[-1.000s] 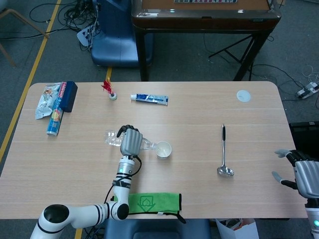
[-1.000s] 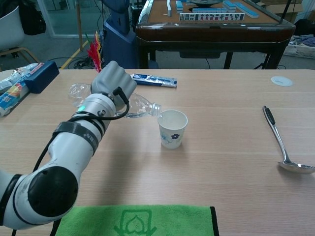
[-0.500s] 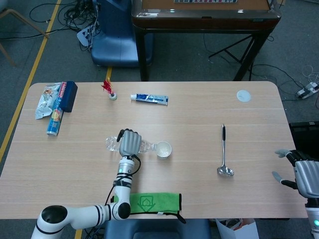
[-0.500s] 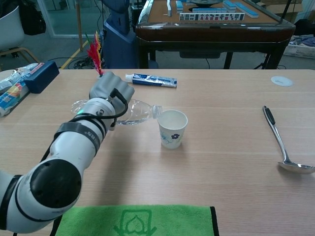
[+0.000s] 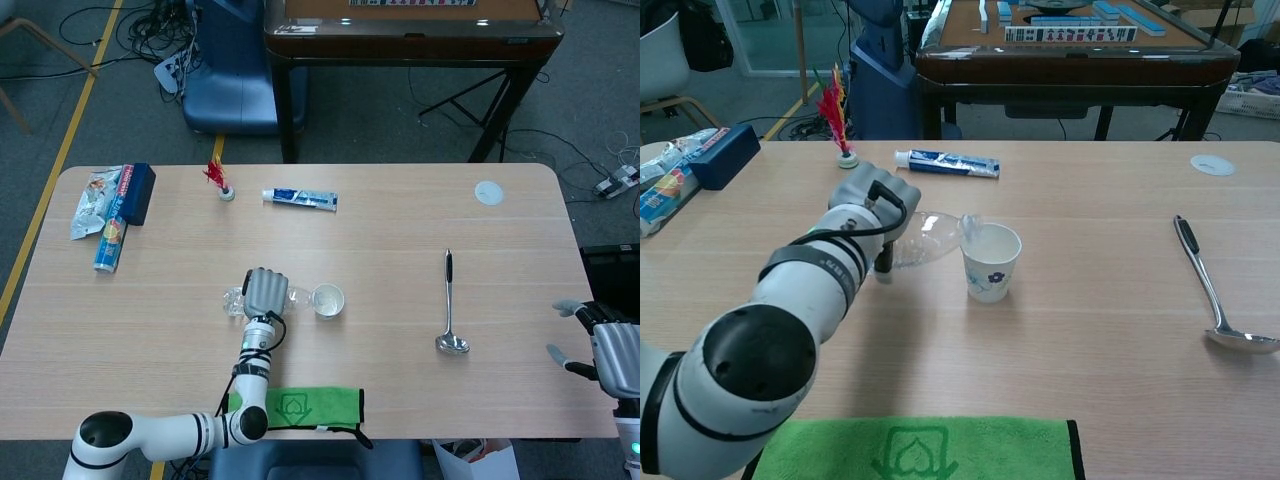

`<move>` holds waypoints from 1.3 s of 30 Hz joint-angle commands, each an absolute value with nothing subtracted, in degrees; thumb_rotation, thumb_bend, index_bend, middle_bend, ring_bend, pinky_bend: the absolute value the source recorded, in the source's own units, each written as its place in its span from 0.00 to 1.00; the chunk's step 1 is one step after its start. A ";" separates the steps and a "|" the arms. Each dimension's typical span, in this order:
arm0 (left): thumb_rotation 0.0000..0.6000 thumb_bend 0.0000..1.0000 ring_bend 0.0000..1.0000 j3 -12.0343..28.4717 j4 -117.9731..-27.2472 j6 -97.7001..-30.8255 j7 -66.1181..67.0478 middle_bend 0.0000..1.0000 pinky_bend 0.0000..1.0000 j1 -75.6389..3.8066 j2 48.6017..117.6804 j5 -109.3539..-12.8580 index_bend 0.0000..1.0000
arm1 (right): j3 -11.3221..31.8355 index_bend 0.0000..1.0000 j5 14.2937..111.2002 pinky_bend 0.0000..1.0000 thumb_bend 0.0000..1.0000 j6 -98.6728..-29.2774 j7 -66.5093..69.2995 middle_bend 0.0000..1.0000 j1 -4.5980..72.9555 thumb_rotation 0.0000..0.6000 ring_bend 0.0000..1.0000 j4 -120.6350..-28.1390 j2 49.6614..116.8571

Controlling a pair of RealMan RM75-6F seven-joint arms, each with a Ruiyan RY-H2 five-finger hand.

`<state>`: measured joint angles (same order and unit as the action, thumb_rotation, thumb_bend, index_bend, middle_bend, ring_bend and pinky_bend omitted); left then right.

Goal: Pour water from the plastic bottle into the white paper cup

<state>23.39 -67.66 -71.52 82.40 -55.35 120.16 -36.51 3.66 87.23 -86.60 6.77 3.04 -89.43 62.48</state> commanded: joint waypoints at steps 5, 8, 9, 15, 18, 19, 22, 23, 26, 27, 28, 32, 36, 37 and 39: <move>1.00 0.02 0.53 23.85 -69.68 -71.41 71.29 0.66 0.65 -53.71 117.79 -40.23 0.68 | 3.65 0.35 87.08 0.44 0.17 -86.36 6.64 0.42 3.11 1.00 0.32 -89.42 62.49; 1.00 0.02 0.53 24.27 -70.62 -71.52 66.89 0.66 0.65 -52.71 116.63 -41.39 0.68 | 3.61 0.35 87.09 0.44 0.17 -86.31 6.50 0.42 3.10 1.00 0.32 -89.45 62.54; 1.00 0.02 0.53 24.38 -71.15 -71.53 64.81 0.66 0.65 -52.15 115.99 -41.98 0.68 | 3.57 0.35 87.09 0.44 0.17 -86.31 6.37 0.42 3.08 1.00 0.32 -89.37 62.58; 1.00 0.02 0.53 25.48 -73.18 -72.27 55.38 0.66 0.65 -49.26 113.19 -43.63 0.68 | 3.46 0.35 86.98 0.44 0.17 -85.98 5.74 0.42 3.16 1.00 0.32 -89.16 62.87; 1.00 0.02 0.53 26.19 -73.45 -72.85 52.26 0.66 0.65 -48.46 112.58 -43.84 0.68 | 3.44 0.35 86.88 0.44 0.17 -85.77 5.60 0.42 3.23 1.00 0.32 -89.06 63.00; 1.00 0.02 0.53 26.97 -73.82 -73.17 50.57 0.66 0.65 -48.02 112.36 -43.55 0.68 | 3.40 0.35 86.83 0.44 0.17 -85.63 5.51 0.42 3.26 1.00 0.32 -89.00 63.06; 1.00 0.02 0.53 28.49 -75.01 -73.42 47.53 0.66 0.65 -47.19 111.71 -42.44 0.68 | 3.36 0.35 86.76 0.44 0.17 -85.44 5.34 0.42 3.31 1.00 0.32 -88.93 63.17; 1.00 0.02 0.53 28.79 -75.35 -73.41 46.82 0.66 0.65 -46.97 111.48 -42.14 0.68 | 3.34 0.35 86.75 0.44 0.17 -85.42 5.31 0.42 3.31 1.00 0.32 -88.90 63.18; 1.00 0.02 0.53 29.49 -76.48 -73.21 44.13 0.66 0.65 -46.04 110.66 -41.07 0.68 | 3.36 0.35 86.77 0.44 0.17 -85.45 5.25 0.42 3.33 1.00 0.32 -88.95 63.23; 1.00 0.02 0.53 29.53 -76.68 -73.17 43.44 0.66 0.65 -45.79 110.48 -40.88 0.68 | 3.36 0.35 86.78 0.44 0.17 -85.47 5.22 0.42 3.32 1.00 0.32 -88.95 63.23; 1.00 0.02 0.53 29.50 -76.78 -73.10 42.74 0.66 0.65 -45.54 110.31 -40.81 0.68 | 3.35 0.35 86.78 0.44 0.17 -85.49 5.20 0.42 3.30 1.00 0.32 -88.95 63.22; 1.00 0.02 0.53 29.71 -77.09 -73.10 37.71 0.67 0.65 -44.11 109.99 -40.97 0.69 | 3.33 0.35 86.81 0.44 0.17 -85.56 5.06 0.42 3.27 1.00 0.32 -89.00 63.22; 1.00 0.02 0.53 29.08 -76.77 -72.53 30.30 0.67 0.65 -42.30 109.54 -43.76 0.69 | 3.36 0.35 86.81 0.44 0.17 -85.68 4.92 0.42 3.23 1.00 0.32 -88.94 63.23; 1.00 0.02 0.53 28.59 -76.54 -72.26 28.53 0.67 0.65 -41.86 109.29 -44.87 0.69 | 3.37 0.35 86.78 0.44 0.17 -85.68 4.81 0.42 3.23 1.00 0.32 -88.89 63.27; 1.00 0.02 0.53 27.36 -76.16 -71.71 24.72 0.67 0.65 -40.84 108.79 -47.25 0.70 | 3.37 0.35 86.71 0.44 0.17 -85.61 4.52 0.42 3.25 1.00 0.32 -88.77 63.39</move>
